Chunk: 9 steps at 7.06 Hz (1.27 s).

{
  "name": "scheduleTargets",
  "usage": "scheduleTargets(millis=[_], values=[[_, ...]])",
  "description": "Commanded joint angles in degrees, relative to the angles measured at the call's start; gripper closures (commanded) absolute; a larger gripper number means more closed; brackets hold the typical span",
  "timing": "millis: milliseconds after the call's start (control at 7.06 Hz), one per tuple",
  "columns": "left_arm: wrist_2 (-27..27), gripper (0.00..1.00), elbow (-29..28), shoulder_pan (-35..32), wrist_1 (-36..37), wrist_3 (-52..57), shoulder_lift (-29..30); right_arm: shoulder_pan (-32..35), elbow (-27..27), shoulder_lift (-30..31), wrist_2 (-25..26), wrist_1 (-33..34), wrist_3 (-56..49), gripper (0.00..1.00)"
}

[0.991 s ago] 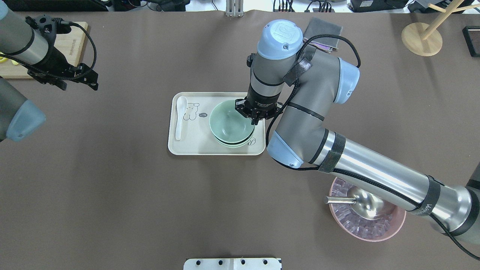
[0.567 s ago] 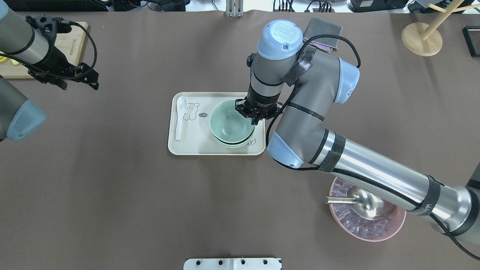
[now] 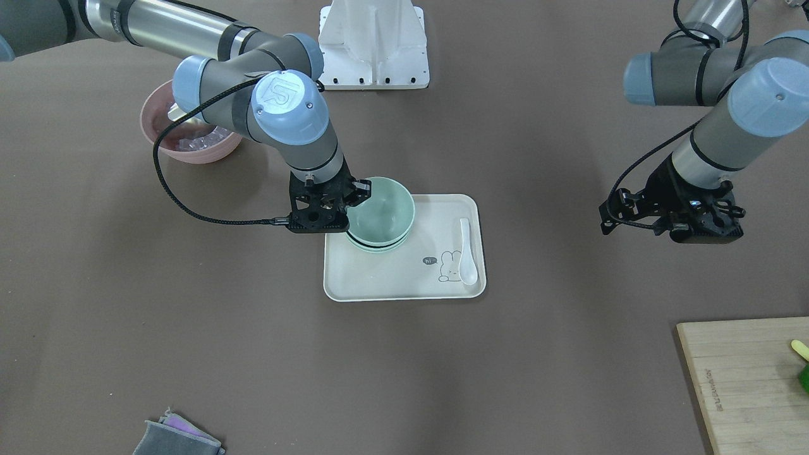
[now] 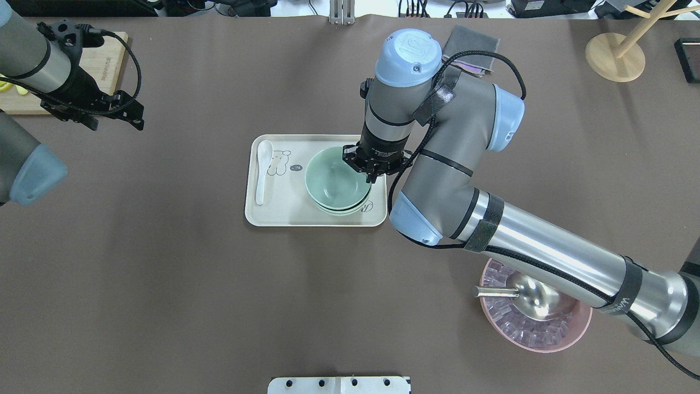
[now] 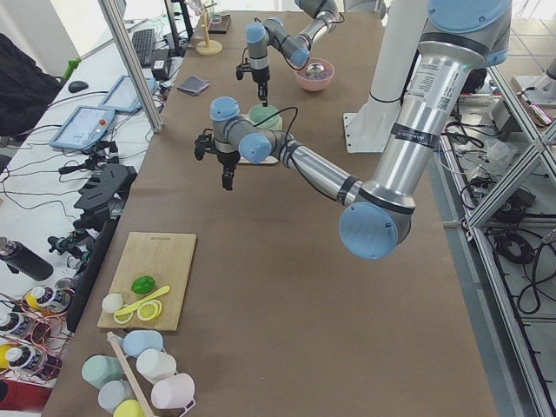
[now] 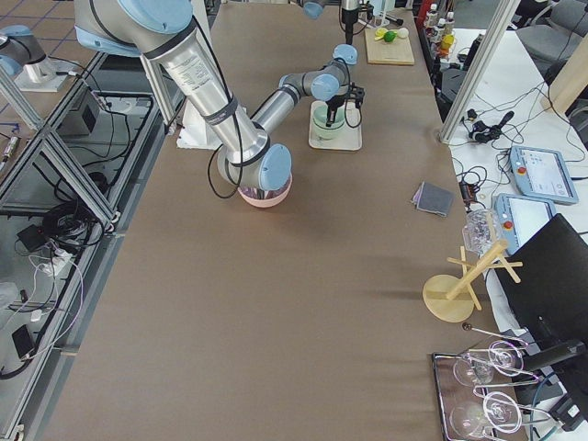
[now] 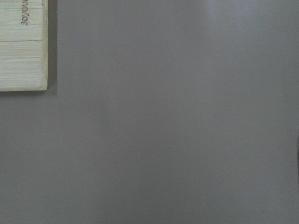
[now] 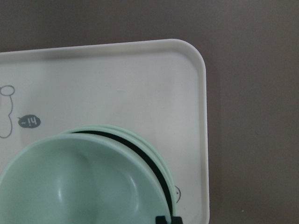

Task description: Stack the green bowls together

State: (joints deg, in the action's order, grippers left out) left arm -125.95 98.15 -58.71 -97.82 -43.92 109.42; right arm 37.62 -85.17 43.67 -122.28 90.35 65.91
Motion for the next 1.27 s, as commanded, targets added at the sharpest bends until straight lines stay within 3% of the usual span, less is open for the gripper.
scheduleTargets(millis=[0, 1133], values=[[0.0, 0.03, 0.0, 0.0, 0.0, 0.0, 0.0, 0.0, 0.1, 0.1, -0.1, 0.0, 0.0, 1.0], [0.0, 0.03, -0.1, 0.0, 0.0, 0.1, -0.1, 0.0, 1.1, 0.0, -0.1, -0.1, -0.2, 1.0]])
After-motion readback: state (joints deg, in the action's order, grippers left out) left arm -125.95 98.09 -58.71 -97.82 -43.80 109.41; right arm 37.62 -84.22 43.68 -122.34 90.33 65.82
